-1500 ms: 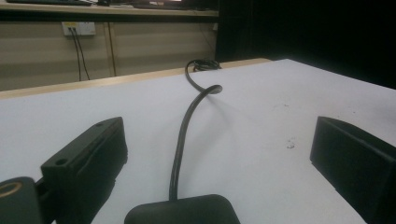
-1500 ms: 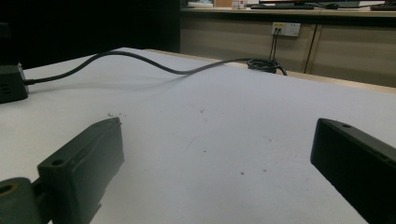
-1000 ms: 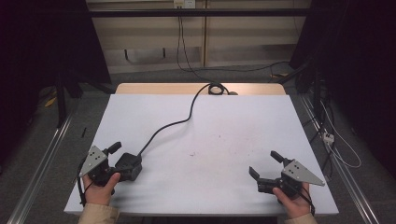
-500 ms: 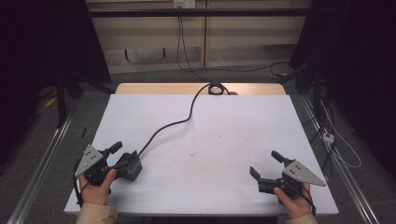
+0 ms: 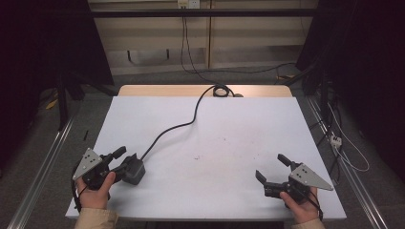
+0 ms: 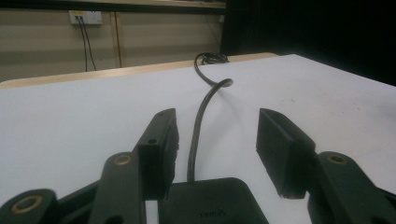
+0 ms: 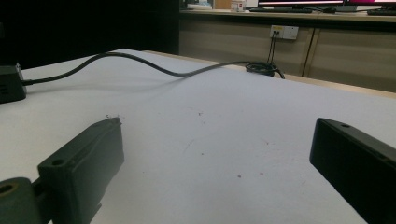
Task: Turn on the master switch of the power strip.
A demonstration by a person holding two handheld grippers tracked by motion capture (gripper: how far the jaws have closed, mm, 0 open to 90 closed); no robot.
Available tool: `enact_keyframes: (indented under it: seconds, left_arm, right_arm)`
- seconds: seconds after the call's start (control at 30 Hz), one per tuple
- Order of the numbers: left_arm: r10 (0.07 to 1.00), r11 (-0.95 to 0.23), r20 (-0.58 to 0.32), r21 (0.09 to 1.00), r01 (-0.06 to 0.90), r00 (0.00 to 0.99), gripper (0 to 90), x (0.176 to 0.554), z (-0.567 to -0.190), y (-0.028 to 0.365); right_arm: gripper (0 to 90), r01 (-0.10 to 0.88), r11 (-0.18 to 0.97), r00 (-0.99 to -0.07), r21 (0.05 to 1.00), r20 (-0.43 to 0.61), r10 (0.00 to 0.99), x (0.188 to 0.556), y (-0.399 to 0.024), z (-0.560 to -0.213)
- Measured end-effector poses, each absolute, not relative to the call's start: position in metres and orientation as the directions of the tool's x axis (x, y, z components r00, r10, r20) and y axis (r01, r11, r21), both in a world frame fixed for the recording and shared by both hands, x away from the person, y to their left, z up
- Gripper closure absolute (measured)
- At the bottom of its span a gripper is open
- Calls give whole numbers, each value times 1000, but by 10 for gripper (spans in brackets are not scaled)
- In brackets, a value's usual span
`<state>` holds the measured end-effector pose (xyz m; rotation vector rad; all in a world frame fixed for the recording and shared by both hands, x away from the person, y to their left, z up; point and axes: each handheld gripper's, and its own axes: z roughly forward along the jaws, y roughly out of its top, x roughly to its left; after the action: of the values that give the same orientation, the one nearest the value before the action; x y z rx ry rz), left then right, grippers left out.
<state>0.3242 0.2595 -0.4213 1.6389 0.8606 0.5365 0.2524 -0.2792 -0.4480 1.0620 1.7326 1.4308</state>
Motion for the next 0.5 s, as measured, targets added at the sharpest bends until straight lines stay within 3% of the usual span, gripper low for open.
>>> enact_keyframes:
  seconds: [0.5]
  left_arm:
    - [737,-108,-97,960,259,669,651,324,-420,267]
  right_arm:
    - [31,182,81,-465,980,14,885,252,-279,-448]
